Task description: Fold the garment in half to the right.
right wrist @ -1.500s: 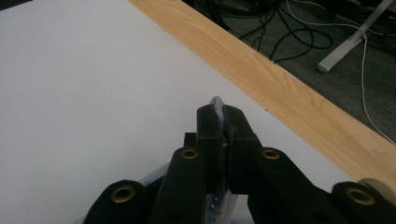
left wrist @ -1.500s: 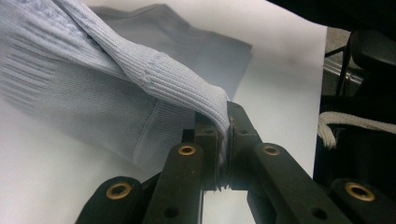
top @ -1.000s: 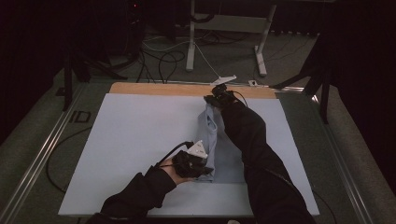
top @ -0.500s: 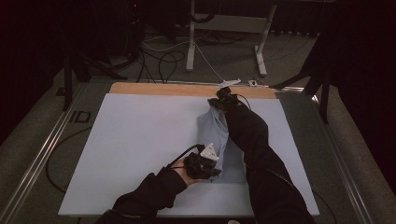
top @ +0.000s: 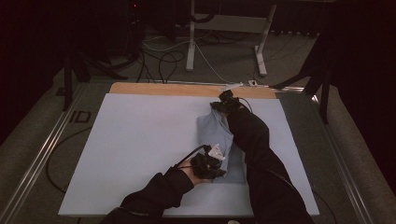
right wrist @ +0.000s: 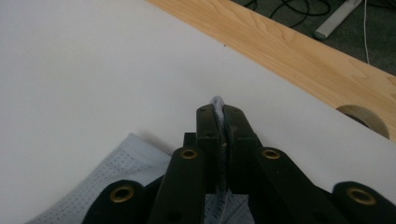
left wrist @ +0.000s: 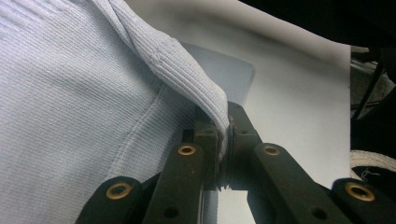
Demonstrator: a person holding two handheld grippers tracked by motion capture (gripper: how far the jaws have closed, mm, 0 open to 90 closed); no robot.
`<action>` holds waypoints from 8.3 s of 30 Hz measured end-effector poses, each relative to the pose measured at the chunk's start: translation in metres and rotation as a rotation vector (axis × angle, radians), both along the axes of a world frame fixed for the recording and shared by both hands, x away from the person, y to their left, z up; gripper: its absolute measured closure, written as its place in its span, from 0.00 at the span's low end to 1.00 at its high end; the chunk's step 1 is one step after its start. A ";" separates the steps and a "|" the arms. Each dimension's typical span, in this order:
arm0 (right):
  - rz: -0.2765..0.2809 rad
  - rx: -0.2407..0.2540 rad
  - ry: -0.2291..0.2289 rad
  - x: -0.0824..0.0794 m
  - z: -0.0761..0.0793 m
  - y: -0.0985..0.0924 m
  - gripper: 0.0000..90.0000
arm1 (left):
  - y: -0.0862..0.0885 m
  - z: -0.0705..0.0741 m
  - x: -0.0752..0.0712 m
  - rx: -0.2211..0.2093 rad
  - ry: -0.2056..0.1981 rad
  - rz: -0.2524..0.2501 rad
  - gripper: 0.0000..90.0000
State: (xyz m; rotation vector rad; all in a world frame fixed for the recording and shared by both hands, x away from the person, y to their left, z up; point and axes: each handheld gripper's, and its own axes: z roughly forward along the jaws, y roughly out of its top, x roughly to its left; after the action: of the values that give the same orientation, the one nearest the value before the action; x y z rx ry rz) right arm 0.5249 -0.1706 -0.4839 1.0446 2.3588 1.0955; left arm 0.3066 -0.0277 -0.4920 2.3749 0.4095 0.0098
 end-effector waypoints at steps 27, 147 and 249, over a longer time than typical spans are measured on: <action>0.016 0.027 0.041 -0.006 -0.001 -0.025 0.13 | -0.026 -0.017 0.007 0.063 0.021 -0.006 0.96; -0.140 -0.048 0.136 -0.006 -0.029 -0.040 0.38 | 0.265 -0.025 -0.036 -0.220 -0.141 0.371 0.01; 0.375 -0.093 0.137 -0.207 -0.022 -0.006 1.00 | 0.266 -0.023 -0.038 -0.242 -0.157 0.360 0.01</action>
State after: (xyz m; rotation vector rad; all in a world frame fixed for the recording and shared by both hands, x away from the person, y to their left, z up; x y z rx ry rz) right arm 0.3182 -0.1770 -0.5063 0.6797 2.7637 1.0489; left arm 0.2682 0.2387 -0.5151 2.0200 0.7135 0.2944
